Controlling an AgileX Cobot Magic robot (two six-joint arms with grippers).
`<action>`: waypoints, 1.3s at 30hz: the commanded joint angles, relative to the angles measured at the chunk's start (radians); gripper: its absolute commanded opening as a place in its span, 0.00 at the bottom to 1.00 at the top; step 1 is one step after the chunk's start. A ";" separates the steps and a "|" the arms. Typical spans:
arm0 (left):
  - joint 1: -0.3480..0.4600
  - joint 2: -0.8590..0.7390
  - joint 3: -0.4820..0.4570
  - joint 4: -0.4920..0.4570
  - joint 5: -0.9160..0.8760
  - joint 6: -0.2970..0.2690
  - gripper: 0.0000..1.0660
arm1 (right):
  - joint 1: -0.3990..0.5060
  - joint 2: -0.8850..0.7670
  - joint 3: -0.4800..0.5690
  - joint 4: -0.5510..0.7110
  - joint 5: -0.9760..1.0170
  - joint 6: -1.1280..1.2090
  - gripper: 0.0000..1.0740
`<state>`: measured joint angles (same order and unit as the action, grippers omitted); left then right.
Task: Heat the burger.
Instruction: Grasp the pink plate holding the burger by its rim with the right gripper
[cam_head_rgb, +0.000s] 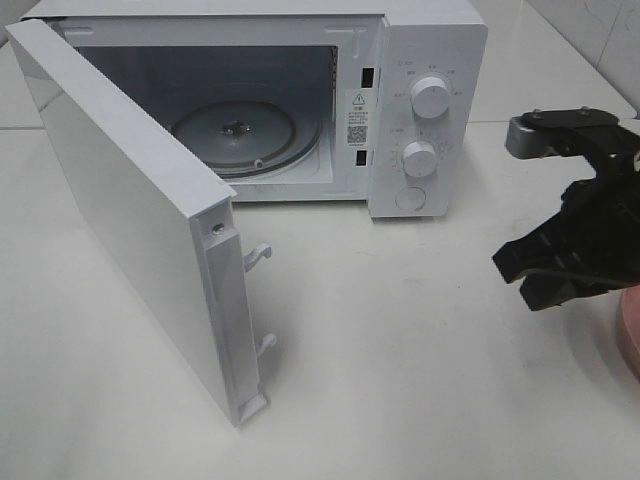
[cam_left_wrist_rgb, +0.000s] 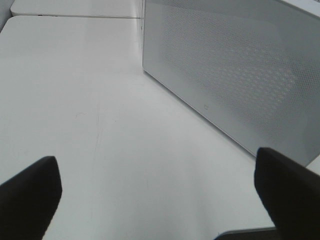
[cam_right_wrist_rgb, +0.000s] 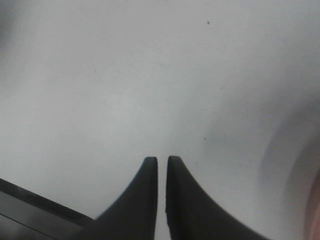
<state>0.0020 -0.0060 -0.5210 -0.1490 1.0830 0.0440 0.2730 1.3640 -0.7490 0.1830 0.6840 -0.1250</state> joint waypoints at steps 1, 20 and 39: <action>-0.003 -0.014 0.003 0.001 -0.013 0.000 0.93 | -0.053 -0.042 -0.001 -0.065 0.047 0.009 0.14; -0.003 -0.014 0.003 0.001 -0.013 0.000 0.93 | -0.205 -0.070 0.001 -0.335 0.066 0.125 0.93; -0.003 -0.014 0.003 0.001 -0.013 0.000 0.93 | -0.214 0.185 0.001 -0.351 -0.030 0.174 0.81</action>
<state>0.0020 -0.0060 -0.5210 -0.1490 1.0830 0.0440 0.0660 1.5430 -0.7490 -0.1580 0.6630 0.0360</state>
